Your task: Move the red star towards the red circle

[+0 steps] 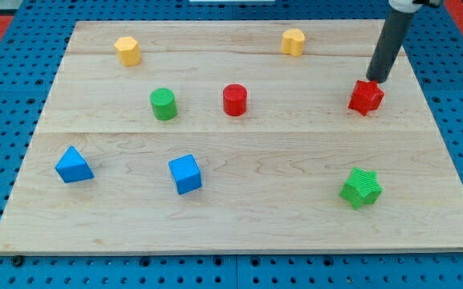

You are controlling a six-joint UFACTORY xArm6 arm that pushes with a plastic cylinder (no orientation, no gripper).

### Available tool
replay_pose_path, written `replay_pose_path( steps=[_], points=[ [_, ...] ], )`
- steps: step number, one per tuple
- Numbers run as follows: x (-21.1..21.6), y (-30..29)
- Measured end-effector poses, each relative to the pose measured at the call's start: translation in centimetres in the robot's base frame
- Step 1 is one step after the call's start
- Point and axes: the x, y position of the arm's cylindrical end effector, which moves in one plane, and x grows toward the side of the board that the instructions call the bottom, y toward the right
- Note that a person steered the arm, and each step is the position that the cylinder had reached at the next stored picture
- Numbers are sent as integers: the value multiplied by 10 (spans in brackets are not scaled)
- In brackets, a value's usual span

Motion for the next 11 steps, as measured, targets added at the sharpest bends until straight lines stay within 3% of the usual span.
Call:
replay_pose_path(
  steps=[2, 3, 6, 8, 10, 11],
  points=[
    [27, 32],
    [49, -3],
    [48, -1],
    [55, -35],
    [24, -82],
    [-12, -65]
  ],
)
